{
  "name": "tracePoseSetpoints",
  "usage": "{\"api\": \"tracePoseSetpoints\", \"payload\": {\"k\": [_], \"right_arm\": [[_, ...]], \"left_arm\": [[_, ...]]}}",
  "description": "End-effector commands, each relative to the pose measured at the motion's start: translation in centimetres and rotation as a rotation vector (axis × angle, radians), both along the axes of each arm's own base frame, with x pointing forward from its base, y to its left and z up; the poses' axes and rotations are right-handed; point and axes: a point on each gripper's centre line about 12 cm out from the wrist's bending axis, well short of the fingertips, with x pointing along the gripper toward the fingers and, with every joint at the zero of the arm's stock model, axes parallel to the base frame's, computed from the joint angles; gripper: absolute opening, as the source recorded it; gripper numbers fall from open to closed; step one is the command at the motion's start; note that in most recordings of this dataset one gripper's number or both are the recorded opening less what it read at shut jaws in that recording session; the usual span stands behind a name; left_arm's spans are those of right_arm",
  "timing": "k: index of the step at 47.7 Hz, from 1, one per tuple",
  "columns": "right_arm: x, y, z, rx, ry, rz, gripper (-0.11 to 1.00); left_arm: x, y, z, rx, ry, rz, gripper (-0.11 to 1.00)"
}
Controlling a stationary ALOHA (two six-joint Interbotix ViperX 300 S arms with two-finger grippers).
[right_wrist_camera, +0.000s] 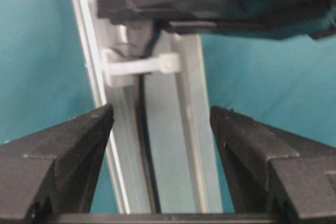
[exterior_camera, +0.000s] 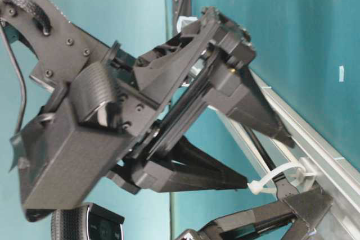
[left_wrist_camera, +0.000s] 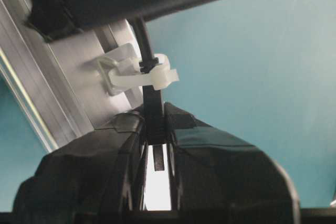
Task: Pass the USB cable through three rings with both arms.
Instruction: 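Reach the left gripper to the plug beyond the third ring, then grasp the plug with the left gripper and pull it down through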
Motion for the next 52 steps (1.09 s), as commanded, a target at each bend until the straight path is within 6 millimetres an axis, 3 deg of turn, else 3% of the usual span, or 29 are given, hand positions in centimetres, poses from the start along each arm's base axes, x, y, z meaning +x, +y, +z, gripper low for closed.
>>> {"api": "tracePoseSetpoints", "payload": {"k": [1, 11, 24, 39, 52], "right_arm": [[0.4, -0.4, 1.1, 0.012, -0.033, -0.024, 0.85], [0.3, -1.7, 1.8, 0.049, -0.047, -0.103, 0.85], [-0.1, -2.0, 1.7, 0.056, -0.045, -0.121, 0.84], [-0.3, -4.7, 2.9, 0.056, -0.082, -0.179, 0.84], [-1.1, -6.0, 3.2, 0.054, -0.08, -0.205, 0.84]], "left_arm": [[0.0, -0.2, 0.9, -0.007, -0.021, -0.005, 0.09], [-0.8, -0.5, 1.8, -0.017, -0.02, -0.008, 0.09], [-1.7, -1.3, 2.6, -0.054, -0.012, -0.006, 0.09], [-2.0, -2.5, 3.2, -0.078, -0.021, -0.025, 0.09], [-2.8, -4.0, 3.6, -0.113, -0.018, -0.048, 0.09]]}}
